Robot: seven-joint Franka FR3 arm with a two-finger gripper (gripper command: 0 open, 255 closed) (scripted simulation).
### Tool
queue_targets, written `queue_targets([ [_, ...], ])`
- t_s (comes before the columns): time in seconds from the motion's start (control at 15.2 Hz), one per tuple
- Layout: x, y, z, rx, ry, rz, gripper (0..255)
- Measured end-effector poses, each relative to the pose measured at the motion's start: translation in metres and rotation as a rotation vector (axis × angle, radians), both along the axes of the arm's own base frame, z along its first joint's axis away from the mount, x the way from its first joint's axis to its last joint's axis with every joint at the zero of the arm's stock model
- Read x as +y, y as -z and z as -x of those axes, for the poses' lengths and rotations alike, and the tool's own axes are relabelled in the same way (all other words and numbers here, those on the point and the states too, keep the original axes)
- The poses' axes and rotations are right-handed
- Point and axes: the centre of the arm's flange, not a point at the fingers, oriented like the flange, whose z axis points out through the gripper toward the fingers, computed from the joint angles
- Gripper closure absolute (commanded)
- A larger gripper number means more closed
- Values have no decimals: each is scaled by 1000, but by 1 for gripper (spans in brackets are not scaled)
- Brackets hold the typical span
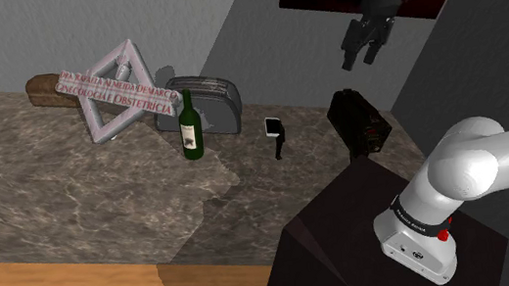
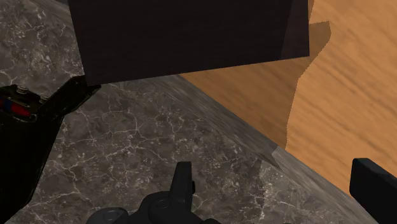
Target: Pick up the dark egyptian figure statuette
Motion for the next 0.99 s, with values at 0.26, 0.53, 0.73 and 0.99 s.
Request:
queue_targets([
  [0.26, -7, 24, -12, -6, 3, -1, 0],
  [0.53, -19, 65, -36, -17, 10, -2, 0],
  [0.73, -28, 98, -57, -27, 15, -3, 0],
  [0.99, -41, 138, -83, -42, 21, -5, 0],
])
